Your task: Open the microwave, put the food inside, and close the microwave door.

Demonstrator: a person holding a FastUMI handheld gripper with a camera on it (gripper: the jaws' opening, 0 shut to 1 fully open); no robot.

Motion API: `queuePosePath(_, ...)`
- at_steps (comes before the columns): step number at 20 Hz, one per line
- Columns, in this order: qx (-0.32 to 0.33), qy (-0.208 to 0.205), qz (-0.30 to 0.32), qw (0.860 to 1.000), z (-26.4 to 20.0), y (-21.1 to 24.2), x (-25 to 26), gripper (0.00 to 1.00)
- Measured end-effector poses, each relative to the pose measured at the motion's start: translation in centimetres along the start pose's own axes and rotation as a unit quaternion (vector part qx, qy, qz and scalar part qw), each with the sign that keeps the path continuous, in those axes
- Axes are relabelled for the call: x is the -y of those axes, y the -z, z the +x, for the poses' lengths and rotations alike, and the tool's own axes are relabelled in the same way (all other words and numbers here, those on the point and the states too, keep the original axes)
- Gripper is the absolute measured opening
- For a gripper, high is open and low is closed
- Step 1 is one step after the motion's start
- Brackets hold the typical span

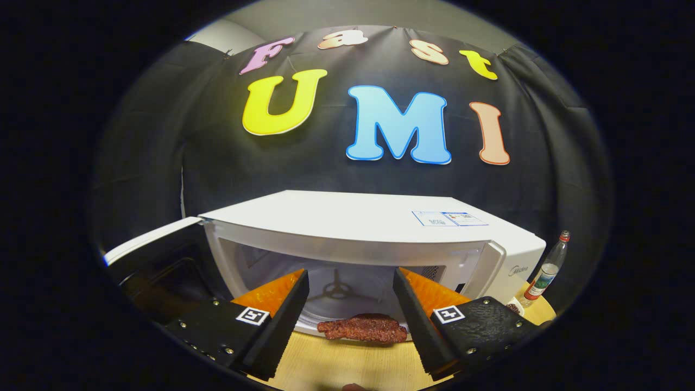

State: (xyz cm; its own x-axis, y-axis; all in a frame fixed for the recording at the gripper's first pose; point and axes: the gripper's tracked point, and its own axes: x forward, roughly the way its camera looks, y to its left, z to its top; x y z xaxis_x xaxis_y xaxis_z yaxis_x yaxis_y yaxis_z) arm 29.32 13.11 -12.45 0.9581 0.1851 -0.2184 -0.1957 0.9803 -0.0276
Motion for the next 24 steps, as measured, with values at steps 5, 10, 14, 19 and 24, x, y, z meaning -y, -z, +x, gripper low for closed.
queuePosePath(5, 0.031, -0.040, 0.002, 0.999, -6.7, -3.6, -3.0, 0.94)
queuePosePath(10, 0.050, -0.102, 0.022, 0.993, -13.0, -6.3, -7.7, 0.94)
queuePosePath(14, 0.044, -0.151, 0.036, 0.987, -17.0, -6.7, -11.9, 0.94)
queuePosePath(19, 0.041, -0.229, 0.052, 0.971, -22.2, -7.0, -18.0, 0.95)
queuePosePath(24, 0.031, -0.299, 0.042, 0.953, -27.0, -5.8, -23.6, 0.95)
